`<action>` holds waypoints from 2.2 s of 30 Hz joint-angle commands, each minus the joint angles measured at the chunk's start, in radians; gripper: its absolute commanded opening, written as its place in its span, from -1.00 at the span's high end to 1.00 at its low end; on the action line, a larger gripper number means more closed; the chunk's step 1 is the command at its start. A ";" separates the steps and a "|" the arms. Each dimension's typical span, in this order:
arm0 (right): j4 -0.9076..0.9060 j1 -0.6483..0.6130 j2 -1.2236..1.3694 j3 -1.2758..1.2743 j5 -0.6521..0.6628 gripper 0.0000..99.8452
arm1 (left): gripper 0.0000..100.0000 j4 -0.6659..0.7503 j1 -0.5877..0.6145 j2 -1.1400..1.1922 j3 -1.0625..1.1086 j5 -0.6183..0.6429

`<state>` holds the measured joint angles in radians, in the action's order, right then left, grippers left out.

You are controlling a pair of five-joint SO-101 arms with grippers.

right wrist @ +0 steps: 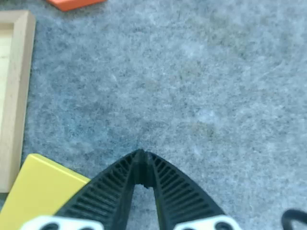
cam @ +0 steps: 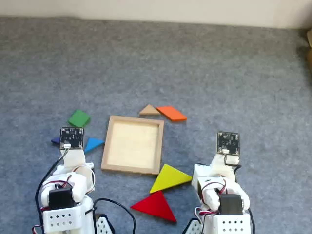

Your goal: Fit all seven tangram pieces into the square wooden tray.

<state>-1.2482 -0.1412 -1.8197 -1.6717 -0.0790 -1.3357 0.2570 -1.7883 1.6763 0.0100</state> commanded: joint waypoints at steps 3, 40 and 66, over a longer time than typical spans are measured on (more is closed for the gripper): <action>-0.005 0.008 -0.018 -0.133 -0.005 0.99 | 0.97 -0.005 0.012 -0.033 0.019 0.009; 0.053 0.137 0.206 0.503 -0.011 0.99 | 0.97 -0.005 0.012 -0.033 0.019 0.009; -0.064 -0.588 1.121 0.846 -0.408 0.45 | 0.97 -0.005 0.012 -0.033 0.019 0.009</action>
<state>-1.3203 -0.5631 -0.7518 -0.8907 -0.4488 -1.3357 0.2570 -1.7883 1.6763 0.0100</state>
